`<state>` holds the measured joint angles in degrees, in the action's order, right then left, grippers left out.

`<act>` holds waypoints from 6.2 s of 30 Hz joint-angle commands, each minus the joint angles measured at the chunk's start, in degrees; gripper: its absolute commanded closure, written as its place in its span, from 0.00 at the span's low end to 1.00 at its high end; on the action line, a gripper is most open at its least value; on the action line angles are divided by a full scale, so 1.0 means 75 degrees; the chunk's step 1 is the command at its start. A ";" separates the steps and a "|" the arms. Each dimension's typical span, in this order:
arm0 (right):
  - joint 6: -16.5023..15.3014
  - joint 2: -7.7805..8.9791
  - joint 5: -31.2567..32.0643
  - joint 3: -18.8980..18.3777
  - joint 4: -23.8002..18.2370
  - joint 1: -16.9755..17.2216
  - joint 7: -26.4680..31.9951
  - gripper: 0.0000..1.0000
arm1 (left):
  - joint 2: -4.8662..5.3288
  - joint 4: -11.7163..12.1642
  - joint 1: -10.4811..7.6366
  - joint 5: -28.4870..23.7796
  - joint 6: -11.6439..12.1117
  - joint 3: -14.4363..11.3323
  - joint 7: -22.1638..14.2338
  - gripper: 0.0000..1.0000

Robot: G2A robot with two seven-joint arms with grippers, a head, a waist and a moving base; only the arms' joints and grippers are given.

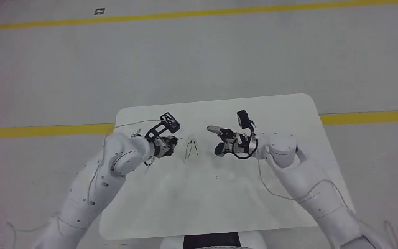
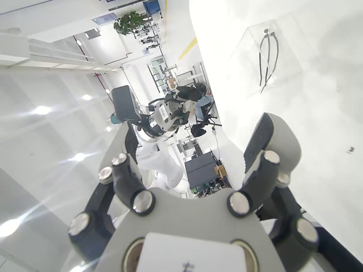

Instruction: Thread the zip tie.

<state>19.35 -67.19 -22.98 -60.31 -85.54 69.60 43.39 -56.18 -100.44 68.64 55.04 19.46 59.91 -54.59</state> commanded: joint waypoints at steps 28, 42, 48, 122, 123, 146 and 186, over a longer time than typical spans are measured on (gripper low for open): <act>0.0017 -0.0408 -0.3280 0.2679 0.3162 -0.2135 0.0889 0.00 | 0.0184 -0.0181 0.0247 0.1514 0.0003 -0.0539 0.1404 1.00; -0.0024 -0.0600 -0.3788 0.3156 0.3665 -0.2630 0.0566 0.00 | 0.0357 -0.0201 0.0180 0.1168 -0.0019 -0.0648 0.1580 1.00; 0.0017 -0.0596 -0.3922 0.2942 0.3471 -0.2420 0.0090 0.00 | 0.0382 -0.0114 0.0150 0.0909 0.0003 -0.0778 0.1771 1.00; 0.0017 -0.1136 -0.3478 0.2860 0.3812 -0.2476 -0.0219 1.00 | 0.0577 0.0235 -0.0203 0.0149 -0.0032 -0.1083 0.1756 1.00; 0.0017 -0.1143 -0.3461 0.2857 0.3819 -0.2477 -0.0224 1.00 | 0.0577 0.0235 -0.0203 0.0149 -0.0032 -0.1083 0.1756 1.00; -0.0112 -0.1025 -0.3043 0.2230 0.3422 -0.2124 -0.0500 1.00 | 0.0576 0.0271 -0.0182 0.0188 -0.0107 -0.1068 0.1855 0.00; -0.4086 -0.0615 -0.0693 0.1053 0.2044 -0.0742 -0.0809 1.00 | 0.0664 0.3093 -0.0172 -0.9082 0.0003 0.0672 0.0048 0.00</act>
<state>-11.28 -71.81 -28.18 -52.41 -70.21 64.04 37.32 -51.20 -77.24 67.35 -13.05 19.48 64.94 -54.21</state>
